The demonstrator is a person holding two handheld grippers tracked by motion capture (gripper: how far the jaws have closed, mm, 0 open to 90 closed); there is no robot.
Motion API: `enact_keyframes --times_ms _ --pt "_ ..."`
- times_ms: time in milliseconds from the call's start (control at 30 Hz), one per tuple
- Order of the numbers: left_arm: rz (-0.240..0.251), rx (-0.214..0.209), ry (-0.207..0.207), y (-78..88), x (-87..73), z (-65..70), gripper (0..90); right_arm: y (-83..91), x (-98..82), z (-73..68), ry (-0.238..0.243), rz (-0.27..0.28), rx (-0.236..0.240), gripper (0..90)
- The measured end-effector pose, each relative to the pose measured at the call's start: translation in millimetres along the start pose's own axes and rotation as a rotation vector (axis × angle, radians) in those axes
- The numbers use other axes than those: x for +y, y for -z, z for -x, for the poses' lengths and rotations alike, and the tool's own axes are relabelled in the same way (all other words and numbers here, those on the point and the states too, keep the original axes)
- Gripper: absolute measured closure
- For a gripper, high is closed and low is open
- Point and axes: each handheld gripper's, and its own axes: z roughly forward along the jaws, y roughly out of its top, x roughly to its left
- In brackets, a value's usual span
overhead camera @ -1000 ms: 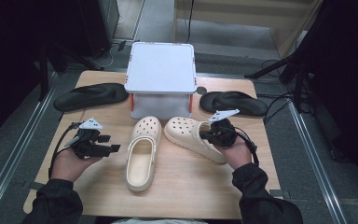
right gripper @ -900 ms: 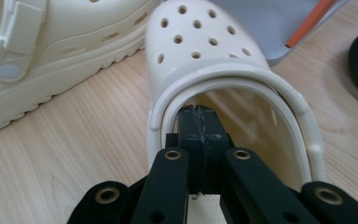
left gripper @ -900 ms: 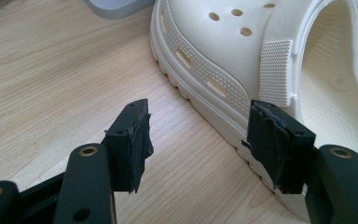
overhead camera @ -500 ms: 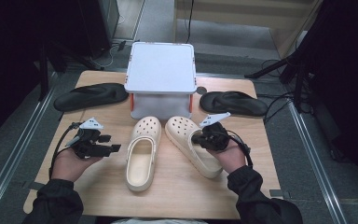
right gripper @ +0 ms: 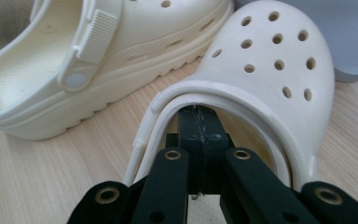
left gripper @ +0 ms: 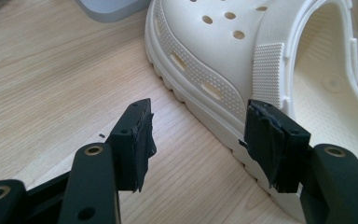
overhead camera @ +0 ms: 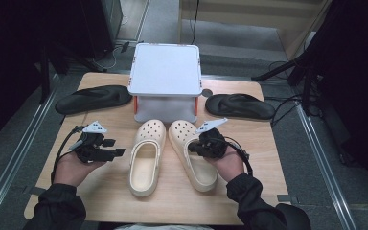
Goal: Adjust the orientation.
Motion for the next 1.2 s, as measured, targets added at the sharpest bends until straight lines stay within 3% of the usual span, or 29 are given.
enact_keyframes --times_ms 67,200,400,533,733,1033,1200 --pt "0.007 0.003 0.023 1.1 0.9 -1.0 43.7 -2.0 1.5 -2.6 0.003 0.000 0.003 90.0" --pt "-0.004 -0.018 0.065 1.0 1.5 -3.3 55.1 -6.6 4.6 -9.3 0.001 0.000 0.012 90.0" --pt "-0.042 -0.056 0.082 -4.7 1.7 -5.2 72.1 -12.4 7.8 -18.9 0.005 0.001 0.026 90.0" --pt "-0.055 -0.082 0.068 -8.0 2.7 -2.3 78.0 -15.7 8.6 -22.9 -0.012 0.012 0.036 90.0" --pt "-0.094 -0.114 0.048 -17.4 4.8 5.6 78.9 -20.0 10.9 -29.5 -0.018 0.020 0.044 90.0" --pt "-0.101 -0.143 0.033 -20.5 6.4 11.1 85.2 -23.7 12.2 -33.6 -0.019 0.038 0.035 90.0" --pt "-0.106 -0.179 0.034 -22.4 6.5 13.7 89.7 -26.9 13.3 -35.6 -0.007 0.042 0.021 90.0"
